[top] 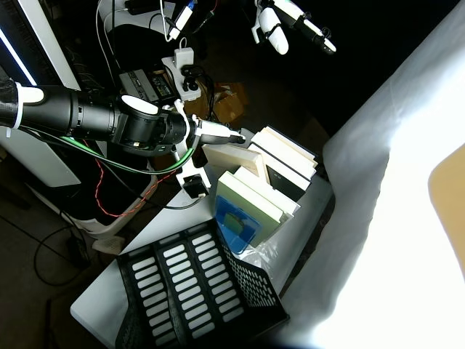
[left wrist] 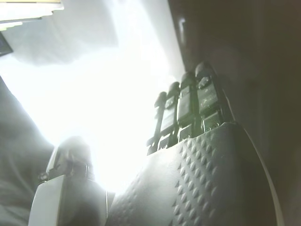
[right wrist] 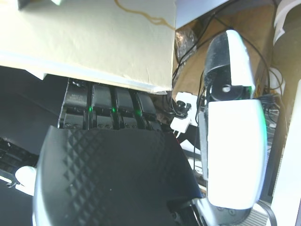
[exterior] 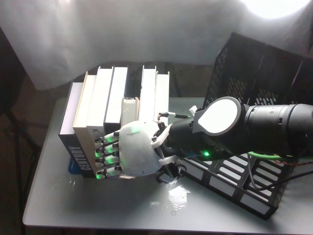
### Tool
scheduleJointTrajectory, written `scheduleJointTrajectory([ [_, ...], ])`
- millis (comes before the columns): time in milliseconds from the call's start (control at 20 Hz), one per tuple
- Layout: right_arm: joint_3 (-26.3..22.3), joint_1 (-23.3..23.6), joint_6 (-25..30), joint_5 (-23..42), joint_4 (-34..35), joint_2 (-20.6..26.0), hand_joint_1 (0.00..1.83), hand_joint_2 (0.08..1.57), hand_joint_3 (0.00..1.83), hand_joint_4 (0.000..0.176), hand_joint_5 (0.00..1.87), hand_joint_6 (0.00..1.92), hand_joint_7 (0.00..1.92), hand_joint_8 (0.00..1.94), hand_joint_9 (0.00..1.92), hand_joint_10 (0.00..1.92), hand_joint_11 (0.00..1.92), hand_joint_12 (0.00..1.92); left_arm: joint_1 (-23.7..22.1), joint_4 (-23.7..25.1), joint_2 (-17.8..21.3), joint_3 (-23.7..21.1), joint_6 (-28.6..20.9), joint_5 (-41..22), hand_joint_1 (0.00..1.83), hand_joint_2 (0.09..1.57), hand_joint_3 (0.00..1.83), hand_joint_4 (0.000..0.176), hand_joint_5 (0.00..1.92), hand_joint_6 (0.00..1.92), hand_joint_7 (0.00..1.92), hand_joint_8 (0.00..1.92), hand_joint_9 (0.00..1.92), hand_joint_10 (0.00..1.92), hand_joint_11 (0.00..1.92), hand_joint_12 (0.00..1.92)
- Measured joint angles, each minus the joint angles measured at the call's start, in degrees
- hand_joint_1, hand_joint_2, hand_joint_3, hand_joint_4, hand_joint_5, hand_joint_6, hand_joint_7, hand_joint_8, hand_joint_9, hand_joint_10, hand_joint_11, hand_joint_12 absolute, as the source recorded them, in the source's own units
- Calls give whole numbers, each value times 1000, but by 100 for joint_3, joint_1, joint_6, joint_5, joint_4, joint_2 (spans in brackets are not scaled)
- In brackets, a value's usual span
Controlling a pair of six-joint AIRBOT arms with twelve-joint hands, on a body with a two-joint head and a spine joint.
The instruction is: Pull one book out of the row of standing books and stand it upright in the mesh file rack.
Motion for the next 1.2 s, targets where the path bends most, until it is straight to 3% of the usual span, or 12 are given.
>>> scheduleJointTrajectory([
  [150,0,-2,-2,22,28,-2,1061,1131,6,5,484,508,646,224,225,890,0,1510,0,-9,0,11,0,2,241,1310,0,32,3,0,0,0,0,0,0,0],
  [250,0,-2,-103,20,37,-13,1146,1132,2,0,555,765,726,416,381,1010,10,1730,-2,2,0,11,0,-4,246,1302,0,49,16,6,0,0,0,0,0,0],
  [300,0,-4,-153,11,37,-26,1144,1219,3,12,681,1302,766,1087,460,1057,62,1809,-2,-2,0,11,0,-2,243,1299,0,50,17,6,0,0,0,0,0,0],
  [350,0,-4,-157,-2,37,-31,1165,1211,0,0,788,1356,806,1146,597,1032,167,1789,-2,-4,0,11,0,-2,223,1304,0,45,15,4,0,0,0,0,0,0],
  [450,0,-4,-197,4,39,-33,1206,1137,0,32,944,1123,982,988,814,1075,462,1778,-2,-4,0,11,0,0,162,1289,0,73,7,1,0,0,0,0,0,0],
  [500,-2,-4,-203,7,37,-39,1334,1130,0,0,947,1032,1028,1026,778,1260,494,1808,-2,-2,0,11,0,-7,156,1290,0,74,4,0,0,0,0,0,0,0],
  [550,-2,-4,-203,9,39,-44,1239,1122,1,0,944,1025,1018,1050,803,1239,506,1827,-2,-2,0,11,0,-7,159,1293,0,81,0,0,0,0,0,0,0,0],
  [600,-2,-4,-203,11,42,-44,1205,1135,7,28,923,1118,968,1056,751,1200,419,1855,-2,-2,0,11,0,-7,161,1297,0,73,0,0,0,0,0,0,0,0],
  [750,0,-4,-203,11,57,-44,1190,1155,6,35,879,1181,939,1105,744,1188,378,1854,0,0,0,11,0,-7,184,1314,4,52,0,0,0,0,0,0,28,14],
  [1000,72,-2,-208,7,87,-136,1231,1122,0,0,972,910,1008,1141,863,1381,629,1903,-2,-2,-4,11,0,-9,186,1308,1,64,0,0,0,0,0,0,58,29],
  [1100,72,4,-219,42,81,-155,1221,1142,0,0,916,985,967,1225,793,1449,580,1920,-2,-4,-7,11,0,-9,204,1295,4,65,0,0,0,0,0,0,1,1266],
  [1200,72,22,-216,66,81,-153,1358,1144,2,0,930,955,971,1113,753,1459,600,1900,0,-42,-37,13,0,-11,182,1294,1,61,0,0,0,0,0,0,0,1603],
])
